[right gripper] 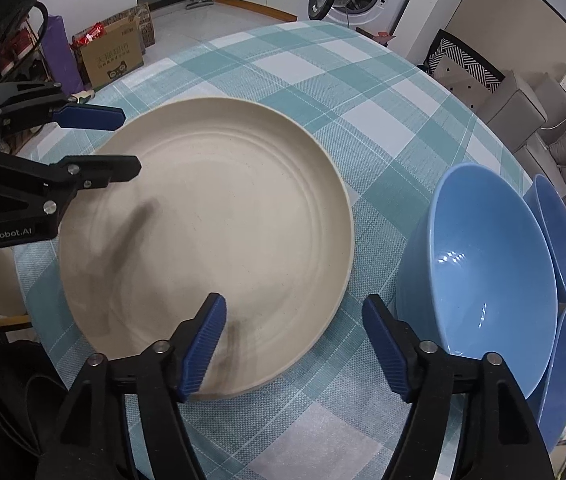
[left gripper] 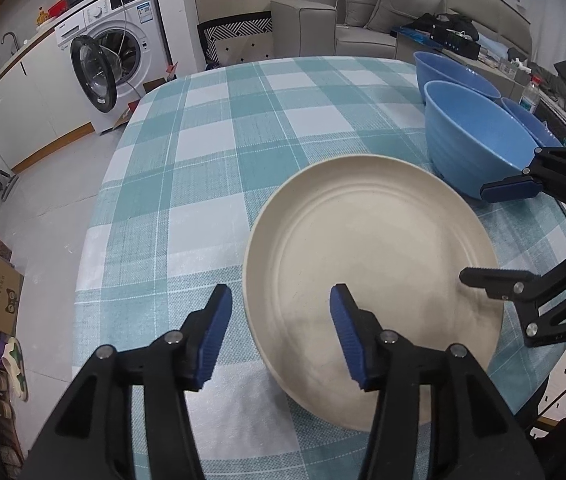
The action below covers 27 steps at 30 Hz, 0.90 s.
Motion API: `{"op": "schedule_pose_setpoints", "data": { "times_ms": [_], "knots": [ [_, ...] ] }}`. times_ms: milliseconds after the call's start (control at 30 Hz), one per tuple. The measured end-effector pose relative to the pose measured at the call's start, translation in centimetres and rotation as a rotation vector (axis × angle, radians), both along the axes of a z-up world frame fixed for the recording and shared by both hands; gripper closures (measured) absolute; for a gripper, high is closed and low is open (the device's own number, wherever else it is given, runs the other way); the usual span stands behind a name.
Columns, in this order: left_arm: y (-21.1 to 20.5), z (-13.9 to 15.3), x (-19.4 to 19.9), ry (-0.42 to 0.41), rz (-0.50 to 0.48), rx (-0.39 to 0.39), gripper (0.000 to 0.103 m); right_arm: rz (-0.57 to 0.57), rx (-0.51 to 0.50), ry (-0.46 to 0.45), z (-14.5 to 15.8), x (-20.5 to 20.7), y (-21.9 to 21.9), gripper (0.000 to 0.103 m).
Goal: Organize plates and bowls
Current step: 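Open both grippers to release the smaller cream plate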
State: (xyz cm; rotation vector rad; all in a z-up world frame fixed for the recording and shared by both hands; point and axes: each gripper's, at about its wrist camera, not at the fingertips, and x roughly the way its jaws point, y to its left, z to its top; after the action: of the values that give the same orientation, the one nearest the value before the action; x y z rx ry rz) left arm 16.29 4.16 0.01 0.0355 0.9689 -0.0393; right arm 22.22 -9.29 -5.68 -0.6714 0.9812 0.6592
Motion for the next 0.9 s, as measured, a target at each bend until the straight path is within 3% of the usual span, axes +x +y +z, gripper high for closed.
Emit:
{"op": "schedule_pose_setpoints", "data": {
  "times_ms": [167, 300, 367, 500, 667, 900],
  "knots": [
    [-0.2, 0.7, -0.1, -0.026, -0.012, -0.008, 0.046, -0.009, 0.075, -0.008, 1.1, -0.1, -0.5, 0.02],
    [-0.5, 1.5, -0.3, -0.063, -0.015, -0.035, 0.02, -0.022, 0.123, -0.016, 1.9, -0.3, -1.0, 0.015],
    [-0.7, 1.8, -0.3, -0.073, -0.023, -0.04, 0.019, -0.028, 0.141, -0.019, 2.1, -0.3, -1.3, 0.012],
    [-1.1, 2.4, -0.1, -0.097, -0.032, -0.052, 0.005, -0.039, 0.195, -0.015, 2.8, -0.4, -2.0, 0.005],
    [-1.7, 3.1, 0.0, -0.127, -0.051, -0.085, 0.0, -0.064, 0.271, -0.018, 4.0, -0.7, -3.2, 0.001],
    [-1.9, 4.4, 0.0, -0.167, -0.046, -0.103, 0.0, -0.093, 0.354, -0.02, 5.7, -0.9, -4.3, 0.001]
  ]
}}
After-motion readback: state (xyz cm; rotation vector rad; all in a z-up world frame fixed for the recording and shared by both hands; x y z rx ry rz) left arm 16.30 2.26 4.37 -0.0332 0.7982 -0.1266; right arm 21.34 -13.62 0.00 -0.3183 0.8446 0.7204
